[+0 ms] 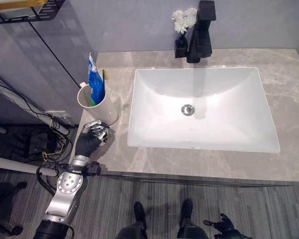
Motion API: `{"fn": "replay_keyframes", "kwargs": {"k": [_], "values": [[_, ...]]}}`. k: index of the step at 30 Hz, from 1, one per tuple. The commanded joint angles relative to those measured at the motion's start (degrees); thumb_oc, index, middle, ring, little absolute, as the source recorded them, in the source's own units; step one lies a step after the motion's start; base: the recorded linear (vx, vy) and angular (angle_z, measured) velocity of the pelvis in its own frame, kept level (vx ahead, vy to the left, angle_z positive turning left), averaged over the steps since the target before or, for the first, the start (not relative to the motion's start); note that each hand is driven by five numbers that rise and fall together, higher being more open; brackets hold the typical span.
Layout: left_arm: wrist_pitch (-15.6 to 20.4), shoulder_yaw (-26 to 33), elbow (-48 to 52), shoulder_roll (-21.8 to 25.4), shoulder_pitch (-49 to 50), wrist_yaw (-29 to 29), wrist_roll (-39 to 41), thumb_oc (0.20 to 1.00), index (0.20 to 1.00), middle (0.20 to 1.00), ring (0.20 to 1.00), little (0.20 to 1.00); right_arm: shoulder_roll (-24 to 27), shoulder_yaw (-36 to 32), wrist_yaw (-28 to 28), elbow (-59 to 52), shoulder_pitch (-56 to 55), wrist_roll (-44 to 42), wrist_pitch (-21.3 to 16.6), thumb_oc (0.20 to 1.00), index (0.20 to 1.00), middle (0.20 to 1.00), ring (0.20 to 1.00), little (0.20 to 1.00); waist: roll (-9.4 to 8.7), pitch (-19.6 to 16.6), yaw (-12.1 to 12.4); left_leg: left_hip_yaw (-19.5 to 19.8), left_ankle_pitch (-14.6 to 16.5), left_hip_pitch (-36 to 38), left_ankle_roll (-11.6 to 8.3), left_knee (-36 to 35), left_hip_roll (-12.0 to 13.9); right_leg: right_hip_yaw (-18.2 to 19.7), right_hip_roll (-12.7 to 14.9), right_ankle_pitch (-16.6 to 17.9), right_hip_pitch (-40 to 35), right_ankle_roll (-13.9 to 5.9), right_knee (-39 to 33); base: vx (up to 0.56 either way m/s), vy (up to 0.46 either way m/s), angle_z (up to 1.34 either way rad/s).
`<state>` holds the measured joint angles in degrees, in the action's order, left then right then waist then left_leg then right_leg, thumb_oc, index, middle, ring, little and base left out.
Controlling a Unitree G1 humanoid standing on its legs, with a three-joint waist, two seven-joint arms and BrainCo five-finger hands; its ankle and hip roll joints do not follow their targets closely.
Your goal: Put brush and paste in cup on sink, flatten towel.
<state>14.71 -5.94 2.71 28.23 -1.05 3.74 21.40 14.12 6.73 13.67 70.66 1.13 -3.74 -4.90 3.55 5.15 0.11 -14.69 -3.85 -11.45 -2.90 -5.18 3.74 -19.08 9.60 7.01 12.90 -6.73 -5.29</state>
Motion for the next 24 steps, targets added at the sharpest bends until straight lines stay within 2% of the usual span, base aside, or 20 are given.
{"fn": "replay_keyframes", "kwargs": {"k": [1, 5, 11, 24], "values": [[-0.3, 0.5, -2.3, -0.6, -1.3, 1.7, 0.1, 0.200, 0.200, 0.200, 0.200, 0.200, -0.1, 0.6, 1.1, 0.8, 1.2, -2.0, 0.0, 1.000, 1.000, 1.000, 1.000, 1.000, -1.82, 0.3, -0.5, 2.9, -2.3, -2.1, -4.02, 0.2, 3.7, -0.7, 4.0, 0.7, -1.1, -4.11, 0.3, 0.00, 0.000, 0.00], [-0.5, 0.9, -2.6, -0.7, -2.3, 2.2, 0.0, 0.200, 0.200, 0.200, 0.200, 0.200, -0.3, 0.7, 0.7, 1.2, 1.0, -2.0, 0.1, 1.000, 1.000, 1.000, 1.000, 1.000, -1.98, 0.3, -0.7, 2.7, -2.3, -2.2, -4.02, 0.2, 3.7, -0.6, 3.9, 0.7, -0.9, -4.09, 0.3, 0.00, 0.000, -0.01], [-0.1, 2.9, -4.4, -1.4, -6.7, 5.9, -0.7, 0.200, 0.200, 0.200, 0.200, 0.200, -0.8, 1.8, 0.5, 0.8, 0.8, -1.6, 0.3, 1.000, 1.000, 1.000, 1.000, 1.000, -2.38, 0.2, -1.2, 2.7, -2.2, -2.3, -4.08, 0.2, 3.9, -0.5, 3.8, 0.7, -0.6, -3.99, 0.3, 0.01, -0.003, -0.03], [-0.9, 4.6, -10.3, 0.1, -13.6, 9.9, -3.2, 0.200, 0.200, 0.200, 0.200, 0.200, -0.2, 3.0, -0.5, -0.1, 0.4, -0.9, 0.5, 1.000, 1.000, 1.000, 1.000, 1.000, -3.02, -0.6, -2.2, 1.8, -1.9, -2.0, -4.21, 0.2, 4.1, 0.0, 3.6, 0.7, -0.5, -4.00, 0.3, 0.01, -0.001, -0.02]]}}
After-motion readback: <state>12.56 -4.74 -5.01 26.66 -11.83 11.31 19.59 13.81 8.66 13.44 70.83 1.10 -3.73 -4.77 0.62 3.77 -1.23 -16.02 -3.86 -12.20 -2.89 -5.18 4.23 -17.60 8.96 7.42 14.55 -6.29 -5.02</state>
